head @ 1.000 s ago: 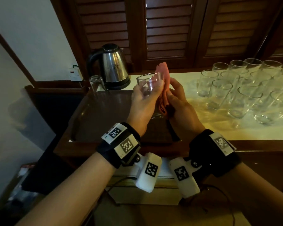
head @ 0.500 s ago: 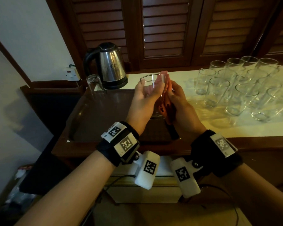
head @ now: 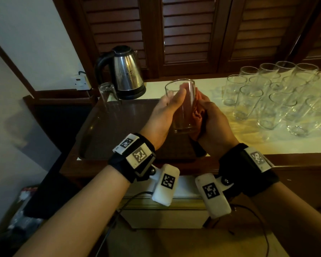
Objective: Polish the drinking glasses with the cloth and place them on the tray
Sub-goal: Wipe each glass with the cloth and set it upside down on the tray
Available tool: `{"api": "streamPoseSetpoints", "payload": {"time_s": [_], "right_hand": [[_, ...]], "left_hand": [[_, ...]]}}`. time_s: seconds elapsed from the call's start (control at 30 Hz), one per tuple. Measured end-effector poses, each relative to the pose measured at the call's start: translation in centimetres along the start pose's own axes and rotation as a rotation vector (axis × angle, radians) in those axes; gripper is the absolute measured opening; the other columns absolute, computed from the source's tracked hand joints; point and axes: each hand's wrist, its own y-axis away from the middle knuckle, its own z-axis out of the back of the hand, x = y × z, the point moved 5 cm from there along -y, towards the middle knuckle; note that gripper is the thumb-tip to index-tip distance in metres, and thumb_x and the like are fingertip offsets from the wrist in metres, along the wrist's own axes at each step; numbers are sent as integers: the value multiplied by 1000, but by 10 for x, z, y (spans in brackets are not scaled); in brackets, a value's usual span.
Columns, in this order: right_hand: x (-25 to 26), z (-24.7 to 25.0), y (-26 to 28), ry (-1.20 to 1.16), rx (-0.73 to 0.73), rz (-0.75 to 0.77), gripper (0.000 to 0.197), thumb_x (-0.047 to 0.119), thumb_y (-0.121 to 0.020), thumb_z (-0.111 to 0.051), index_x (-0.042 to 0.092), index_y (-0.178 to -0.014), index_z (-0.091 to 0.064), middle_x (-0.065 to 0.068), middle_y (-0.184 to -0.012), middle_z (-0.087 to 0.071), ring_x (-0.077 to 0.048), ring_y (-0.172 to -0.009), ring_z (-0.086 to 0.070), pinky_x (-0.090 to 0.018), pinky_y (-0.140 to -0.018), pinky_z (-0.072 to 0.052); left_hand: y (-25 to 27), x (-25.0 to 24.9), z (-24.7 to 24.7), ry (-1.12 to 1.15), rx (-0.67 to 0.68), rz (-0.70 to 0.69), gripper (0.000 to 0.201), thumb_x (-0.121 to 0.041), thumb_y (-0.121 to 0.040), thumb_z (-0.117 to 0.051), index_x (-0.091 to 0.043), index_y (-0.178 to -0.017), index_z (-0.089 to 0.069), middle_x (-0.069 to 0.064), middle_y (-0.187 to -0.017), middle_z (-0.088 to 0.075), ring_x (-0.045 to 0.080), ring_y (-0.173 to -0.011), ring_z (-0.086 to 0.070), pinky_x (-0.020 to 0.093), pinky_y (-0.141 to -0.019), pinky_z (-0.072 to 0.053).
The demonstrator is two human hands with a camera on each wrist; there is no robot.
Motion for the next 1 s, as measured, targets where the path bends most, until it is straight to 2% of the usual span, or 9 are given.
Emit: {"api": "streamPoseSetpoints", "payload": {"time_s": [0.13, 0.27, 0.47, 0.57, 0.67, 0.73, 0.83, 0.9, 1.0], "right_hand": [[4, -6, -3, 220, 11, 86, 55, 37, -103, -36, 31, -156, -27, -5, -150, -50, -21, -132, -55, -46, -108, -48], [0, -13, -3, 251, 40, 102, 51, 37, -105, -35, 32, -155, -29, 4, -147, -51, -14, -135, -51, -40, -109, -46], [1, -2, 2, -34, 26, -2, 42, 32, -108, -35, 24, -148, -46, -10, -131, -67, -26, -120, -65, -43, -96, -53], [7, -2, 0, 113, 10, 66, 45, 32, -106, -36, 28, -151, -39, -7, -142, -59, -22, -124, -62, -39, -96, -54], [9, -8, 0, 244, 35, 118, 50, 35, -103, -37, 33, -153, -35, -6, -155, -44, -22, -137, -51, -46, -110, -46], [10, -11, 0, 245, 51, 127, 39, 31, -108, -33, 37, -146, -40, -2, -154, -45, -18, -138, -50, -46, -114, -43], [8, -6, 2, 103, 40, 49, 39, 33, -109, -33, 33, -146, -46, -6, -145, -56, -22, -130, -58, -45, -106, -50], [7, -2, 3, -1, 27, 0, 44, 36, -107, -36, 26, -149, -45, -10, -139, -61, -27, -126, -61, -47, -103, -51], [8, 1, 3, 24, 7, 28, 44, 34, -107, -35, 25, -149, -44, -10, -136, -63, -26, -123, -63, -46, -100, -52]], "left_hand": [[-7, -3, 3, -18, -86, -16, 75, -39, -98, -57, -27, -158, -15, 7, -144, -52, 24, -130, -52, 49, -108, -44], [-3, -5, -2, -85, -102, -51, 84, -43, -96, -61, -17, -158, -11, -14, -108, -54, 15, -120, -54, 35, -98, -47], [5, 0, -3, 2, 6, 35, 85, -59, -79, -68, -15, -147, -42, 11, -133, -62, 26, -122, -61, 51, -106, -46], [2, -5, -1, 2, -79, 34, 84, -40, -90, -67, -16, -157, -23, 11, -141, -55, 27, -127, -56, 50, -109, -44], [0, -7, -7, -39, -76, 13, 79, -27, -98, -60, -18, -158, -9, 0, -121, -61, 23, -124, -55, 50, -108, -44], [2, -8, -9, -58, -85, -3, 82, -34, -95, -65, -19, -157, -13, -4, -114, -61, 21, -121, -57, 47, -106, -47], [3, -6, -9, -26, -53, 11, 90, -58, -79, -73, -22, -151, -35, 6, -133, -61, 24, -122, -59, 50, -103, -48], [4, -5, -8, -20, -8, 24, 75, -60, -83, -67, -21, -144, -46, 7, -131, -63, 26, -121, -61, 53, -104, -47], [2, -5, -7, -24, -16, 27, 95, -64, -73, -73, -21, -150, -37, 10, -143, -55, 28, -129, -55, 54, -108, -43]]}}
